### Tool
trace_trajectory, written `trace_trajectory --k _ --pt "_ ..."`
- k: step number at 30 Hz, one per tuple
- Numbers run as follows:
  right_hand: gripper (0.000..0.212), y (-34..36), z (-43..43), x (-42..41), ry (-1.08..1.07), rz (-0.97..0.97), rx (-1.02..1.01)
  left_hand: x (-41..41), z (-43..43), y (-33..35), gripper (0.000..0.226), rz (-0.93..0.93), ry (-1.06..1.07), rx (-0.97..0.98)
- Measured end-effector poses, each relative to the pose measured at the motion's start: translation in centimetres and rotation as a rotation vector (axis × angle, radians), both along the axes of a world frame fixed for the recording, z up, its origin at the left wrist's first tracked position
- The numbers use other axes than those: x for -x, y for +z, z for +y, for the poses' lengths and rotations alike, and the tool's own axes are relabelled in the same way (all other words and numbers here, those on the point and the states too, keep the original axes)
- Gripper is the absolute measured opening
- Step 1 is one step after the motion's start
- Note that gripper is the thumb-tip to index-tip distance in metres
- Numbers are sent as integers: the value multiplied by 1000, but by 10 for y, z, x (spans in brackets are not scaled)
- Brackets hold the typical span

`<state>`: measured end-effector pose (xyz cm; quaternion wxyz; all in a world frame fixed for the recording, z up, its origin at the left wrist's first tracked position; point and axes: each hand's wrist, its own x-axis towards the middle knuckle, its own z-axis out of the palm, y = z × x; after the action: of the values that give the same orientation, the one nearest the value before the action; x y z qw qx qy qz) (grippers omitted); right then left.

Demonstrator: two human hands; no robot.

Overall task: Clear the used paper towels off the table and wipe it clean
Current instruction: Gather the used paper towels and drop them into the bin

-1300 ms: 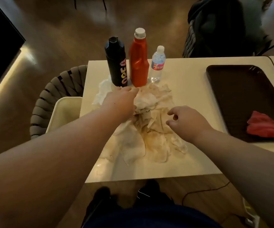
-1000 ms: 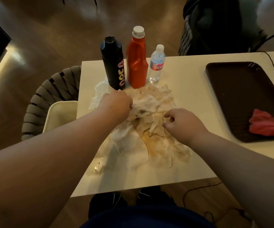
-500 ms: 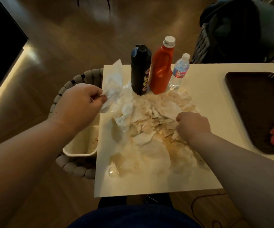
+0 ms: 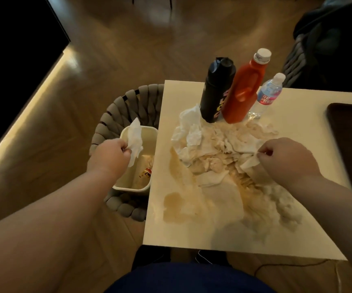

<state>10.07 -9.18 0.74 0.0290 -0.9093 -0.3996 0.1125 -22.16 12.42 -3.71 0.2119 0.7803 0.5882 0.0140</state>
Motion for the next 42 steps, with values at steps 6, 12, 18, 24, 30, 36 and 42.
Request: trace_trajectory --k 6,12,18,24,30,36,42 --pt "14 12 -4 2 -12 80 -156 3 1 -38 48 93 68 167" --pt "11 27 6 7 -50 183 -333 -12 -2 -26 51 3 6 92" --pt "7 50 32 15 -83 305 -482 -59 -10 31 47 -224 -163 26" --pt "11 59 60 29 -133 461 -561 -100 -29 75 55 -353 -304 21" --pt "8 66 79 58 -117 656 -617 -118 -40 86 77 -354 -440 -1" --pt "7 62 91 75 -77 764 -572 -106 -30 80 34 -382 -363 -55" --pt "12 57 91 70 -84 734 -541 -60 7 65 26 -397 -181 -88"
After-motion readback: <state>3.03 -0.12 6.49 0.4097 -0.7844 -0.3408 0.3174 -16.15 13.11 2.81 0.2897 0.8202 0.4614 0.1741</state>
